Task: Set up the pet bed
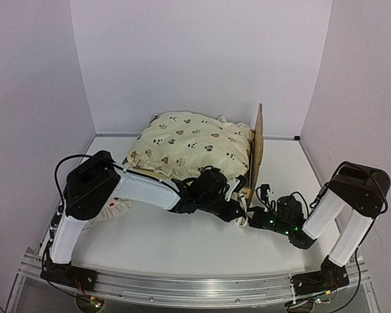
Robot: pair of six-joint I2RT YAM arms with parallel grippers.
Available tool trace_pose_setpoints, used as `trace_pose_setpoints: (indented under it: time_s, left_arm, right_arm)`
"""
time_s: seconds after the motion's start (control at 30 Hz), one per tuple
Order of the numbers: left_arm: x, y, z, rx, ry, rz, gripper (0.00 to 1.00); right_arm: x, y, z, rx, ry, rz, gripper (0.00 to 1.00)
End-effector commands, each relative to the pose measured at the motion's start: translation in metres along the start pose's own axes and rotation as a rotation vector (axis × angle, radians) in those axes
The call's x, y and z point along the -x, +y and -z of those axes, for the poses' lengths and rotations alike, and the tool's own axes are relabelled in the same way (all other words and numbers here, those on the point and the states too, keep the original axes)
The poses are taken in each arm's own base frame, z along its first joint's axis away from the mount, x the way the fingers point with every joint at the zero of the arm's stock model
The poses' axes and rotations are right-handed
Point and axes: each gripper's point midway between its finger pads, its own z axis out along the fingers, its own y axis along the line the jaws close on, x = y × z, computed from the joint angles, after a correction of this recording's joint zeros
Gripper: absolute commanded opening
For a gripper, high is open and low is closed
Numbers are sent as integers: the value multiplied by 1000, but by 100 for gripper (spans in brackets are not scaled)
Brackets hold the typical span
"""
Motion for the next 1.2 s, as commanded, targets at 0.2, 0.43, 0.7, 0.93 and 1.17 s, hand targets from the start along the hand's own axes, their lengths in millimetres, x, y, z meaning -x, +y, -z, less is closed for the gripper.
trace_pose_setpoints:
  time_s: [0.2,0.43,0.7,0.93,1.17]
  left_arm:
    - [41,-24,37,10,-100,-53,2]
    - [40,-22,34,18,-97,-52,0]
    - [39,-28,32,-16,-86,-54,0]
    - [42,-31,33,-27,-92,-55,0]
    - [44,-32,34,-29,-96,-58,0]
  right_arm:
    - [9,9,9,34,-43,28,0]
    - [10,14,10,53,-38,46,22]
    - [10,17,-3,67,-17,46,36]
    - [6,28,-12,124,24,58,38]
    - [-7,35,-15,178,85,104,38]
